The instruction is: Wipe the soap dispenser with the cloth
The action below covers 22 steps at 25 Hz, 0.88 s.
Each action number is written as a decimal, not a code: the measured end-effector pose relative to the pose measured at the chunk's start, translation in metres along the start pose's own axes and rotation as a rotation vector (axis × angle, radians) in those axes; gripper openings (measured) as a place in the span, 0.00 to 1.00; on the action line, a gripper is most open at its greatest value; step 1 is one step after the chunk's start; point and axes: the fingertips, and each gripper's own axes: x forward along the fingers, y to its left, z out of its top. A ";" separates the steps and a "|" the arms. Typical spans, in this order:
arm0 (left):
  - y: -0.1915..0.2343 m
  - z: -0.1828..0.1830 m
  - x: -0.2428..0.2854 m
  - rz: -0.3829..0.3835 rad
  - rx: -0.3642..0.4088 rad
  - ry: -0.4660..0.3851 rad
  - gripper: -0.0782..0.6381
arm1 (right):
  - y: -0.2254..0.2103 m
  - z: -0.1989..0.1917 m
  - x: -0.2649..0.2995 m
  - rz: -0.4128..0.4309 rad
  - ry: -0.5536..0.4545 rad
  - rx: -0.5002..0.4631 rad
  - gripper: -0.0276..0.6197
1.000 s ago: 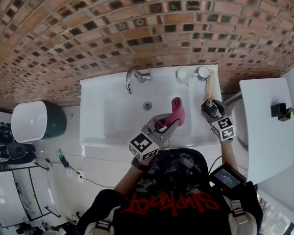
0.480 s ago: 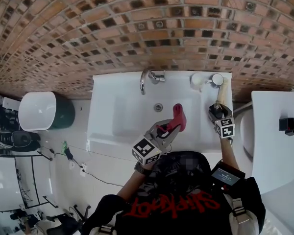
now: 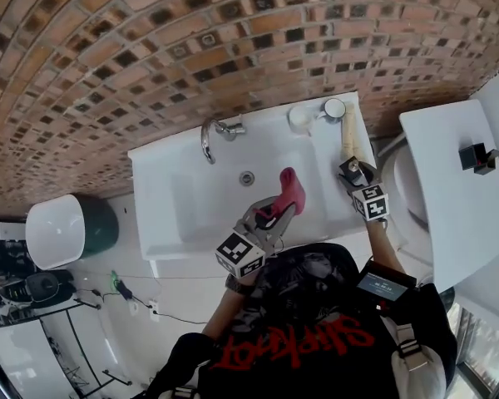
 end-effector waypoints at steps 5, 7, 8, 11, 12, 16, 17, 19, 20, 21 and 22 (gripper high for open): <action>0.000 -0.004 0.000 -0.059 -0.002 0.008 0.17 | 0.004 -0.015 -0.011 -0.001 -0.033 0.065 0.54; 0.004 -0.002 -0.001 -0.051 -0.003 -0.001 0.17 | 0.007 -0.007 -0.002 0.015 -0.034 0.053 0.55; 0.003 -0.001 0.000 -0.049 -0.005 -0.004 0.17 | 0.007 -0.004 -0.002 0.020 -0.027 0.045 0.56; -0.003 -0.002 0.005 -0.069 -0.008 0.003 0.17 | 0.004 -0.006 -0.010 0.008 0.006 0.035 0.59; -0.004 -0.002 0.005 -0.075 -0.005 0.004 0.17 | 0.004 -0.007 -0.011 0.007 0.014 0.032 0.60; -0.007 0.003 0.006 -0.095 0.003 0.002 0.17 | 0.007 -0.009 -0.024 0.027 -0.001 0.100 0.65; -0.008 0.001 0.006 -0.103 0.003 -0.001 0.17 | 0.007 -0.011 -0.028 0.028 -0.015 0.136 0.65; -0.009 -0.001 0.010 -0.117 -0.003 0.004 0.17 | 0.004 -0.016 -0.037 0.011 -0.026 0.181 0.65; -0.011 -0.001 0.012 -0.126 -0.006 0.011 0.17 | 0.002 -0.019 -0.042 0.000 -0.029 0.194 0.65; -0.014 -0.002 0.015 -0.136 -0.007 0.019 0.17 | 0.001 -0.021 -0.047 -0.011 -0.036 0.204 0.65; -0.016 -0.002 0.018 -0.149 -0.006 0.022 0.17 | -0.001 -0.023 -0.054 -0.023 -0.044 0.212 0.65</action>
